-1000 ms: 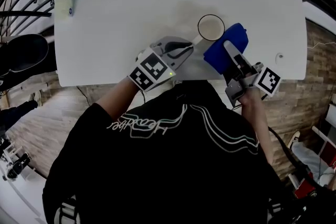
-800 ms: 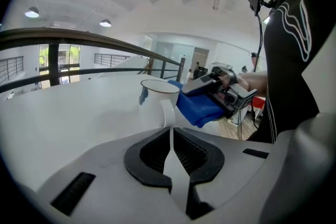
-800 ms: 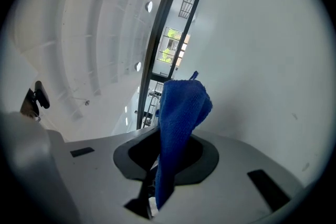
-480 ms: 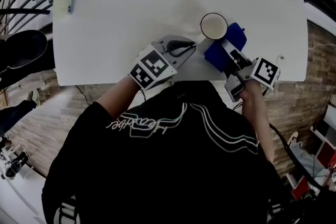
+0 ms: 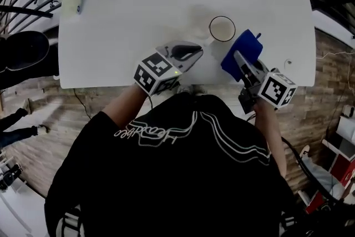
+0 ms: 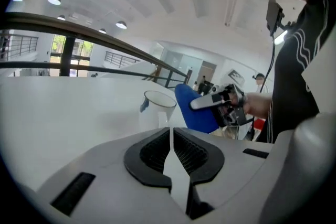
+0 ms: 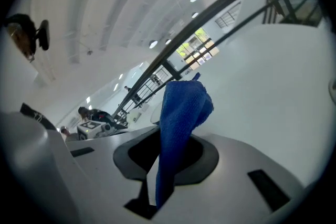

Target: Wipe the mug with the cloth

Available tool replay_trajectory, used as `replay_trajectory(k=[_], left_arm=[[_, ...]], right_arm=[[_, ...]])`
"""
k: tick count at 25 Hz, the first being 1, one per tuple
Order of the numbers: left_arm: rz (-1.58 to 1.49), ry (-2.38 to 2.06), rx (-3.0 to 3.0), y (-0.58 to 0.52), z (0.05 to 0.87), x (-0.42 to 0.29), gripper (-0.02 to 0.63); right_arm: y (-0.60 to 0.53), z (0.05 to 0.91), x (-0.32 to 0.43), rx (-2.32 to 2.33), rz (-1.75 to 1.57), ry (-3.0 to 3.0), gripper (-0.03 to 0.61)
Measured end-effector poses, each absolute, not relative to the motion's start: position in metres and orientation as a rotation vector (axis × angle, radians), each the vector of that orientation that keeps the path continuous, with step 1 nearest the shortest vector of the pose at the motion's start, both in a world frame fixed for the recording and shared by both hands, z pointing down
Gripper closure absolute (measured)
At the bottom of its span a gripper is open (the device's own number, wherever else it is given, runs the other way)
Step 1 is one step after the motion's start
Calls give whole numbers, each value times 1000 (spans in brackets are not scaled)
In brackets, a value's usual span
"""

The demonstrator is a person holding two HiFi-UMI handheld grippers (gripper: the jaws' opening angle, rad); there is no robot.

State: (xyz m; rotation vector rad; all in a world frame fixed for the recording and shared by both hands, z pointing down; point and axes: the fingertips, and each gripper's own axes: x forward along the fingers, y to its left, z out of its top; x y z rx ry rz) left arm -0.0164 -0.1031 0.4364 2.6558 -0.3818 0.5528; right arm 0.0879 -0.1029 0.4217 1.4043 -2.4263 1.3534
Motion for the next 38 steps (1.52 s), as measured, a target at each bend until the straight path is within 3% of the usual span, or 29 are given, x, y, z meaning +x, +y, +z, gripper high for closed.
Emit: replay_trajectory(k=[9, 15, 38], left_arm=[[254, -433, 2692, -65, 288, -2, 603], [190, -481, 2814, -18, 197, 13, 606], [214, -616, 2822, 31, 182, 26, 606]], right_arm=[[-62, 276, 68, 1085, 733, -2773, 525], [-19, 197, 73, 954, 535, -2872, 525], [29, 193, 88, 946, 490, -2902, 525]])
